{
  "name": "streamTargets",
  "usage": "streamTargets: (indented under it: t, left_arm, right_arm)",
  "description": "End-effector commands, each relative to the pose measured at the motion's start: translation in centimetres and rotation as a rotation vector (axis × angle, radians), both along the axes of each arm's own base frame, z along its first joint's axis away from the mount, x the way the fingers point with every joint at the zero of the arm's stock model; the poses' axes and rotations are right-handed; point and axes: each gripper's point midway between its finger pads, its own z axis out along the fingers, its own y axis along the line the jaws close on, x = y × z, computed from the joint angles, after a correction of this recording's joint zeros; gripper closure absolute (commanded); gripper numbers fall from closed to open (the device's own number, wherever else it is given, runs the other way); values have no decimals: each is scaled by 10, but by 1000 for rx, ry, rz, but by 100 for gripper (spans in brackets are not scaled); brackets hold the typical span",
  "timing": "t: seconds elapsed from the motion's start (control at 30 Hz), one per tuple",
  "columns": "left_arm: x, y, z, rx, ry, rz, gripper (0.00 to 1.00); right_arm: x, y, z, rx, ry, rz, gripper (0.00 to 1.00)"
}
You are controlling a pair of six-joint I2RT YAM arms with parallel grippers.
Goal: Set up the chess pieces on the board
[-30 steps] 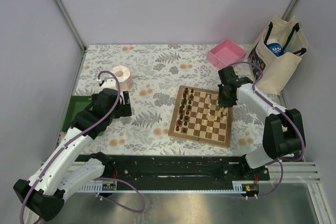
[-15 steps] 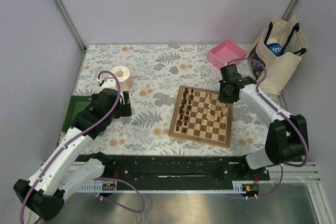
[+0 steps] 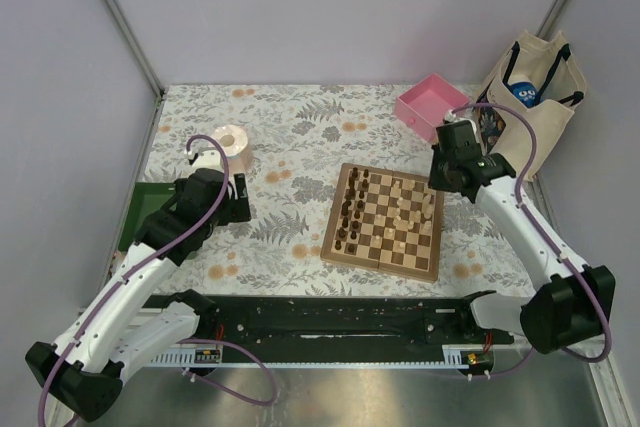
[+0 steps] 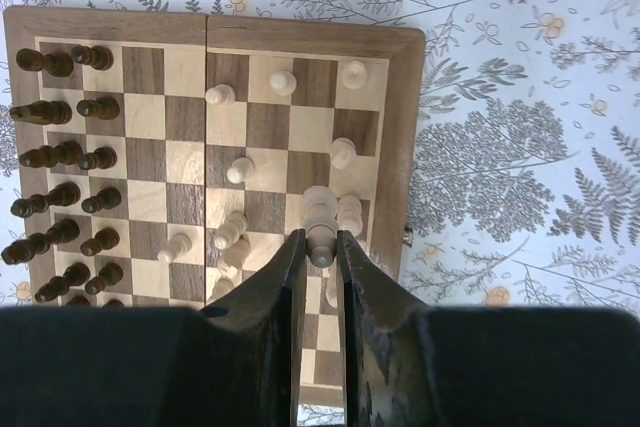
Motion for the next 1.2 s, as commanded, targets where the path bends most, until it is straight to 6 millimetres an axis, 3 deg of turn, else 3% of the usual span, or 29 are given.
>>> streamTargets:
  t: [0.0, 0.3, 0.5, 0.77, 0.9, 1.17]
  left_arm:
    - [5, 1, 10, -12, -44, 6, 1]
    - [6, 0, 10, -7, -40, 5, 1]
    - [5, -1, 11, -14, -44, -2, 1]
    - [5, -4, 13, -32, -57, -17, 1]
    - [4, -4, 14, -35, -59, -19, 1]
    - [4, -3, 14, -34, -62, -15, 1]
  right_arm:
    - [-12, -12, 25, -14, -55, -41, 82]
    - [-55, -27, 30, -33, -6, -56, 83]
    - [-73, -31, 32, -28, 4, -51, 83]
    - [-83, -32, 34, -17, 13, -53, 83]
    - [-80, -47, 38, -93, -8, -91, 83]
    - [-62, -22, 27, -12, 54, -53, 86]
